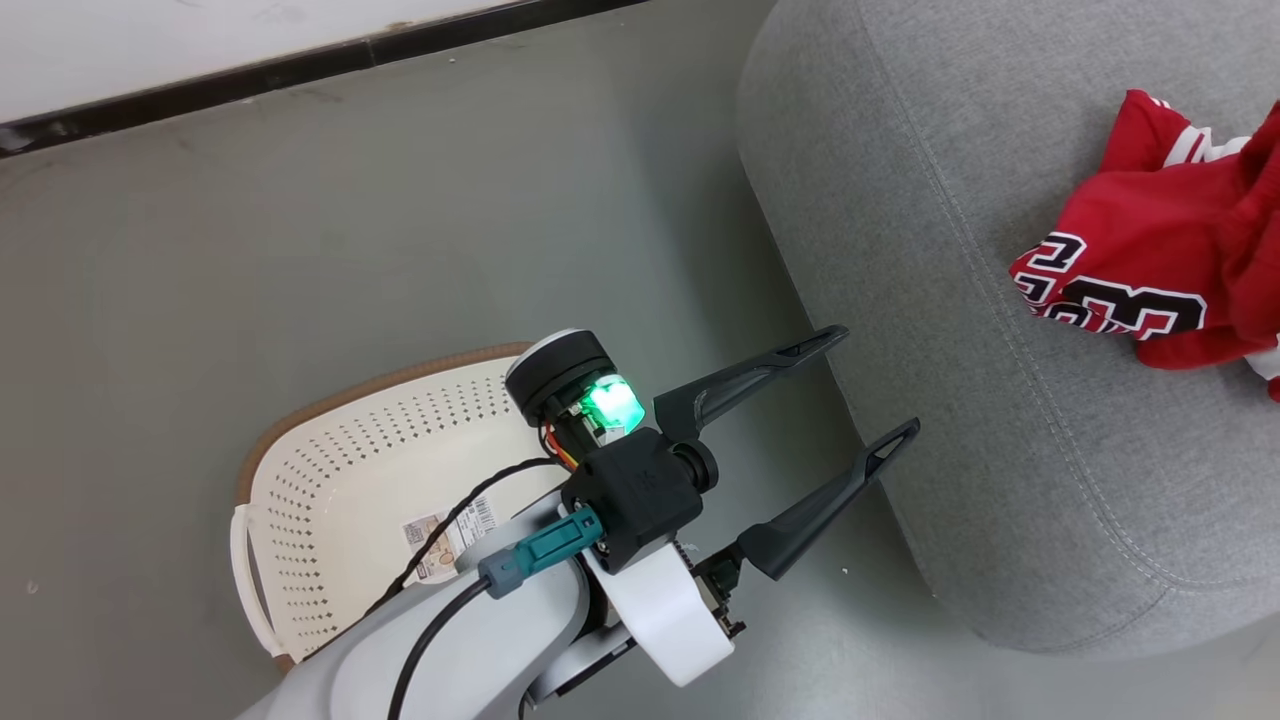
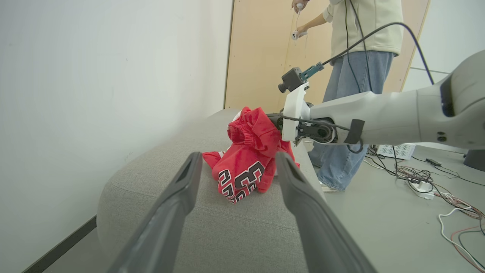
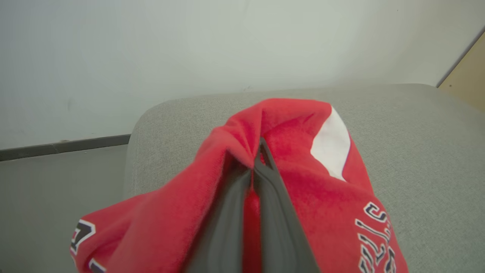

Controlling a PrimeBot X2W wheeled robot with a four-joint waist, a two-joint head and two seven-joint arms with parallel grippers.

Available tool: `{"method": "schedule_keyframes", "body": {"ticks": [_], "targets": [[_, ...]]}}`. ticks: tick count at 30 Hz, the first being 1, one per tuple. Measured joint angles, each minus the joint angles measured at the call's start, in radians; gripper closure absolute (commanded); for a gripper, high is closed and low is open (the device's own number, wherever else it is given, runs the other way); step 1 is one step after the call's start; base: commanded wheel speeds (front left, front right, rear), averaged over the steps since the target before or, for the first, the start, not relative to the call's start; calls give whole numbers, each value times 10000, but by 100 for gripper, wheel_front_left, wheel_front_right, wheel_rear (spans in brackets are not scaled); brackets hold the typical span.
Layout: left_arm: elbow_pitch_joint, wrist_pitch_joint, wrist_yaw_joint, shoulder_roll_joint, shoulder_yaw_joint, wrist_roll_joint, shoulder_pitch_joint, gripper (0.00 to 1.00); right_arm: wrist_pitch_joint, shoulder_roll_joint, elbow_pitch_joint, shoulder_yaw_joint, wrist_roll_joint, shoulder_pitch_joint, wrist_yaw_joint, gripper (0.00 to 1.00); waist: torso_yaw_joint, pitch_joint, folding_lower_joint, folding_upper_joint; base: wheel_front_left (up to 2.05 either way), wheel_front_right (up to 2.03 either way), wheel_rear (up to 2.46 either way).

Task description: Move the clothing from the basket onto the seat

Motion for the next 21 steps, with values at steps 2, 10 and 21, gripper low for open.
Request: {"method": "schedule_keyframes", "body": {"ticks": [2, 10, 21], "targets": [[4, 0, 0, 21, -2, 0, 0, 0, -25, 13, 36, -8, 59, -34, 0, 55, -42, 4, 0, 0, 0, 0, 0], [58, 0, 0, 4, 12, -8, 0, 0, -92, 13, -132, 336, 499, 169, 0, 0, -277, -132, 0, 0, 0, 0, 0], [167, 0, 0, 8, 52, -107, 49, 0, -176, -169, -1356, 1394, 844, 802, 0, 0, -695, -461, 0, 0, 0, 0, 0]]}}
